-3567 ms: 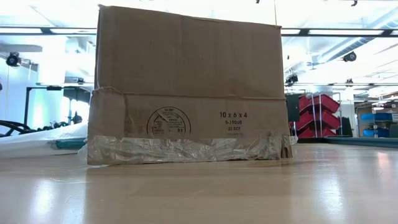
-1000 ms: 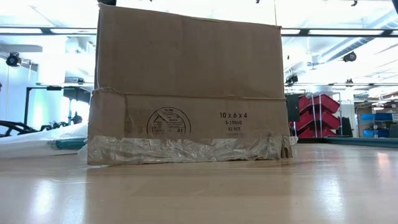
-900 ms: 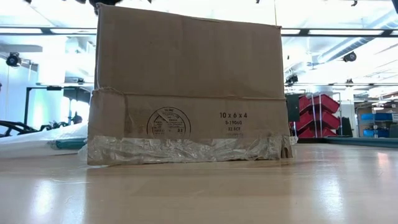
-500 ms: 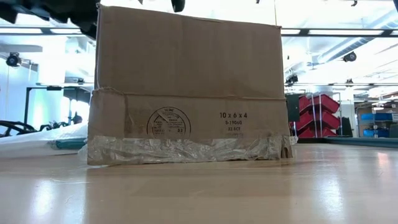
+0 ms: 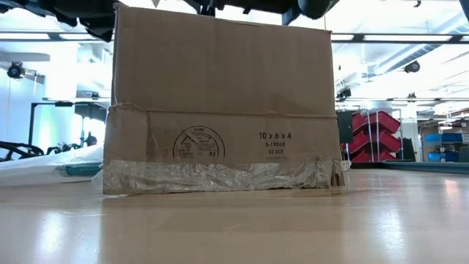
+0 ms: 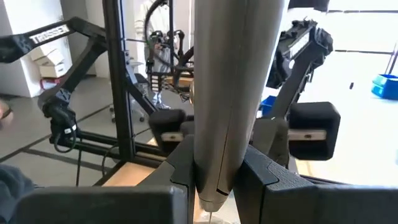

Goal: Unpack boxes
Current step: Break down the cardboard box until it is fully flat

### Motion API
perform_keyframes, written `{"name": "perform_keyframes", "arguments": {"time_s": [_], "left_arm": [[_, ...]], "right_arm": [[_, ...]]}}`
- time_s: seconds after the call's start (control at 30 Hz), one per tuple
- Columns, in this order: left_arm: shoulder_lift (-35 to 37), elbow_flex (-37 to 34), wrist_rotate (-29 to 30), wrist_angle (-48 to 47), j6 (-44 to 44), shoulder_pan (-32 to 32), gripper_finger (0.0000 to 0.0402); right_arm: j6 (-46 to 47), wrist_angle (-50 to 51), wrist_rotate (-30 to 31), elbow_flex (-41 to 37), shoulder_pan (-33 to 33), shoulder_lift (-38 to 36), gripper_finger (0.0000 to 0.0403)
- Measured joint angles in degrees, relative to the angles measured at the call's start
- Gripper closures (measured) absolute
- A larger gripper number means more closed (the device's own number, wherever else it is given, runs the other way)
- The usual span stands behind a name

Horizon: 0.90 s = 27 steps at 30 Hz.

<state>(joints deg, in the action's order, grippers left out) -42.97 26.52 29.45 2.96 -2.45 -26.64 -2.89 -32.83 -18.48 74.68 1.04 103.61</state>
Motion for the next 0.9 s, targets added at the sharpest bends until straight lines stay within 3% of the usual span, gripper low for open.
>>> {"name": "perform_keyframes", "arguments": {"time_s": [0.4,0.9], "left_arm": [[-10.4,0.1,0.0,4.9,1.7,0.0,0.0203],[-10.0,0.0,0.0,-1.3,4.7,0.0,0.0204]], "right_arm": [[0.3,-0.3,-0.5,-0.2,-0.1,1.5,0.0353],[-5.2,7.6,-1.6,-0.2,-0.8,0.7,0.0353]]}}
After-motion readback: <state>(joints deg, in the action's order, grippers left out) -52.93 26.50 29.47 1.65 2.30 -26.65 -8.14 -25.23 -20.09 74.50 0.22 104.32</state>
